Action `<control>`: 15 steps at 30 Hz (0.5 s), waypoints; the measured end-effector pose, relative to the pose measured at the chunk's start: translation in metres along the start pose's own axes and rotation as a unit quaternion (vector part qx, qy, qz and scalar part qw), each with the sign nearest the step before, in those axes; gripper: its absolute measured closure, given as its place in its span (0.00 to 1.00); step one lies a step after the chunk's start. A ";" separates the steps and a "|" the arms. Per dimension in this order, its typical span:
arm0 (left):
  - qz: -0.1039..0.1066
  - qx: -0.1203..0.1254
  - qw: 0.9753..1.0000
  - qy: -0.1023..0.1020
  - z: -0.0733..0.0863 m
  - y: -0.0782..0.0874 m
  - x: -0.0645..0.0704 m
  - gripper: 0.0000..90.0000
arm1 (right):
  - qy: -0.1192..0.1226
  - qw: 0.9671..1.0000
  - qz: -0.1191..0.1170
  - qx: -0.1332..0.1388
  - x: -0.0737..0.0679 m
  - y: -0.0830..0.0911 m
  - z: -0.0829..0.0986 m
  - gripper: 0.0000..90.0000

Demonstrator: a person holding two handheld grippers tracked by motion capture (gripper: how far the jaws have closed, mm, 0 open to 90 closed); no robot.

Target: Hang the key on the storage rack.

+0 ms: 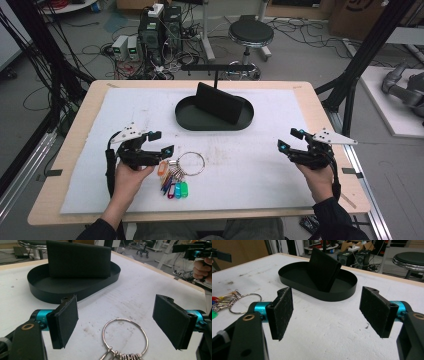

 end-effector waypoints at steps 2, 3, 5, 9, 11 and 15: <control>-0.007 -0.001 1.000 -0.004 -0.001 -0.002 0.000 0.22 | 0.005 1.000 0.005 -0.002 0.000 0.000 0.000 0.31; -0.013 -0.003 1.000 -0.008 -0.003 -0.006 0.000 0.22 | 0.012 1.000 0.009 -0.003 0.000 0.000 0.000 0.31; -0.025 -0.010 1.000 -0.011 -0.004 -0.011 -0.001 0.23 | 0.014 1.000 0.011 -0.004 0.000 0.000 0.001 0.31; -0.021 -0.025 0.999 -0.012 -0.003 -0.018 -0.003 0.32 | 0.015 1.000 0.014 -0.008 0.000 0.000 0.003 0.31; -0.018 -0.035 0.999 -0.008 -0.001 -0.022 -0.005 0.36 | 0.020 1.000 0.017 -0.011 0.001 0.000 0.004 0.31; -0.006 -0.062 0.998 -0.004 0.005 -0.031 -0.006 0.47 | 0.020 1.000 0.018 -0.016 0.002 -0.001 0.005 0.31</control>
Point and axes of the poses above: each handheld gripper's, and its own axes: y roughly backward along the jaws, z roughly out of its underside, x roughly to its right, the point moved 6 cm from there along -y, roughly forward along the jaws, and after that the axes turned 3 degrees about -x, right-handed, at the moved point
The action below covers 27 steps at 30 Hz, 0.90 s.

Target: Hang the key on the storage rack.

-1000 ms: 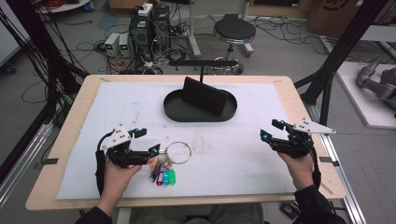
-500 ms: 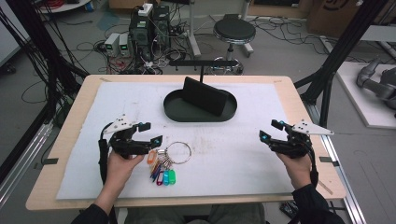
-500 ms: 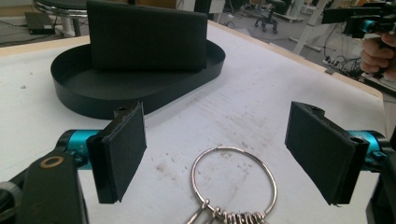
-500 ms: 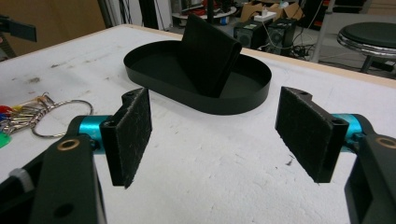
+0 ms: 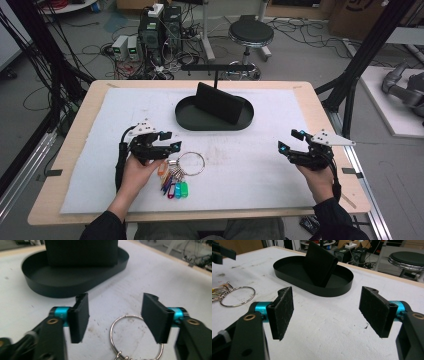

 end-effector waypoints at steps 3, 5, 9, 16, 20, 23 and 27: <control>0.008 -0.030 1.000 0.001 0.006 -0.011 -0.001 0.53 | 0.002 1.000 -0.001 -0.002 0.000 -0.002 0.000 0.32; 0.010 -0.038 0.999 0.002 0.007 -0.013 0.000 0.58 | 0.000 1.000 -0.001 -0.003 0.000 -0.003 0.001 0.32; 0.009 -0.082 0.996 -0.016 0.016 -0.023 -0.001 0.67 | 0.008 1.000 -0.006 -0.009 -0.003 -0.007 0.001 0.32; -0.005 -0.110 0.993 -0.031 0.021 -0.032 -0.001 0.75 | 0.013 1.000 -0.011 -0.012 -0.004 -0.010 0.001 0.34; -0.015 -0.140 0.989 -0.054 0.027 -0.040 0.001 0.81 | 0.011 1.000 -0.013 -0.014 -0.005 -0.010 0.002 0.34; -0.018 -0.148 0.987 -0.059 0.029 -0.043 0.001 0.84 | 0.015 1.000 -0.016 -0.016 -0.005 -0.011 0.002 0.37; -0.022 -0.160 0.985 -0.065 0.032 -0.047 0.002 0.84 | 0.015 1.000 -0.017 -0.016 -0.005 -0.011 0.002 0.37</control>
Point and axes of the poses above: each handheld gripper's, and its own axes: y roughly backward along the jaws, z roughly out of its underside, x roughly to its right, the point moved 6 cm from there along -y, roughly forward along the jaws, and after that the axes turned 3 degrees about -x, right-handed, at the moved point
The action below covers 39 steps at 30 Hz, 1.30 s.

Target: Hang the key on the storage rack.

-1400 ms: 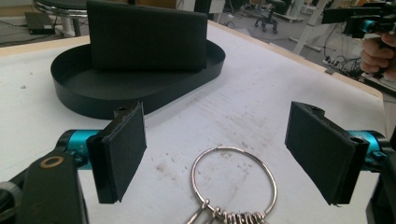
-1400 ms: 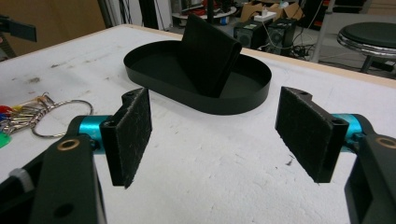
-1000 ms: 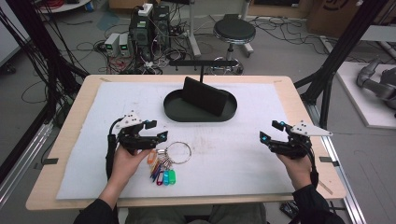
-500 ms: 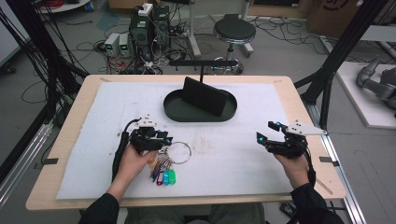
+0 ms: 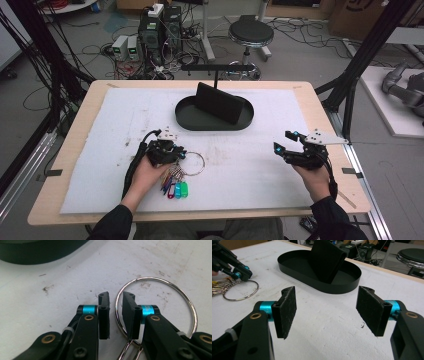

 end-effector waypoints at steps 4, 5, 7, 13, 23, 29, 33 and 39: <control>-0.017 0.001 1.000 -0.008 0.001 0.000 0.001 0.87 | 0.000 1.000 0.001 -0.001 0.001 0.000 0.001 0.37; -0.020 0.003 1.000 -0.010 0.001 0.000 0.001 0.90 | -0.002 1.000 0.001 -0.001 0.001 0.000 0.000 0.37; -0.023 0.011 1.000 -0.011 0.002 0.000 0.004 0.95 | -0.002 1.000 0.001 0.000 0.001 0.000 0.000 0.37; -0.027 0.014 0.999 -0.014 0.002 0.000 0.005 0.96 | -0.004 1.000 -0.002 0.000 0.001 0.000 0.000 0.37; -0.007 0.081 0.997 0.001 -0.007 0.022 0.007 0.96 | -0.006 1.000 -0.002 0.005 0.001 0.001 -0.001 0.37; -0.004 0.117 0.993 -0.007 -0.015 0.037 0.012 0.96 | -0.007 1.000 -0.003 0.005 0.001 0.001 -0.001 0.37; 0.003 0.129 0.991 -0.015 -0.019 0.043 0.018 0.96 | -0.006 1.000 -0.004 0.006 0.001 0.001 -0.001 0.37; 0.013 0.140 0.990 -0.025 -0.021 0.050 0.028 0.96 | -0.005 1.000 -0.003 0.009 0.001 0.002 -0.002 0.37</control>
Point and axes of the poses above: each handheld gripper's, and its own axes: y roughly backward along the jaws, z roughly out of its underside, x roughly to its right, the point moved 6 cm from there along -y, roughly forward along the jaws, and after that the axes turned 3 degrees about -x, right-handed, at the moved point
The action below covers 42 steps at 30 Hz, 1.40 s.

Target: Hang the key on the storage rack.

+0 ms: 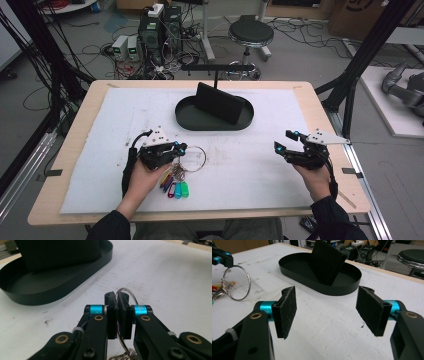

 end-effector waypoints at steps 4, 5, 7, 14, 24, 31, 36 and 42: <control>0.005 0.005 1.000 -0.008 -0.002 0.004 0.007 0.96 | -0.002 1.000 -0.001 -0.001 0.000 0.000 0.000 0.37; 0.009 0.008 1.000 -0.010 -0.002 0.006 0.012 0.96 | -0.002 1.000 -0.001 -0.002 -0.001 0.001 0.000 0.37; 0.015 0.009 1.000 -0.012 -0.003 0.007 0.015 0.96 | -0.002 1.000 -0.002 -0.001 -0.001 0.000 0.000 0.37; 0.029 0.006 0.999 -0.016 -0.002 0.009 0.021 0.95 | -0.001 1.000 -0.003 -0.003 -0.002 -0.001 0.000 0.37; 0.040 -0.010 0.999 -0.016 0.003 0.006 0.022 0.93 | -0.003 1.000 -0.004 -0.005 -0.002 -0.001 0.001 0.37; 0.049 -0.026 0.998 -0.015 0.008 0.002 0.022 0.93 | -0.003 1.000 -0.005 -0.005 -0.001 -0.001 0.001 0.37; 0.056 -0.030 0.998 -0.019 0.008 0.002 0.021 0.96 | -0.005 1.000 -0.005 -0.005 0.000 -0.001 0.001 0.37; 0.061 -0.019 0.998 -0.025 0.002 0.004 0.021 0.96 | -0.009 1.000 -0.004 -0.005 0.000 0.000 0.001 0.37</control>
Point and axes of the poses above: each handheld gripper's, and its own axes: y roughly backward along the jaws, z roughly out of its underside, x roughly to its right, the point moved 6 cm from there along -y, roughly forward along the jaws, and after that the axes turned 3 degrees about -x, right-handed, at the moved point
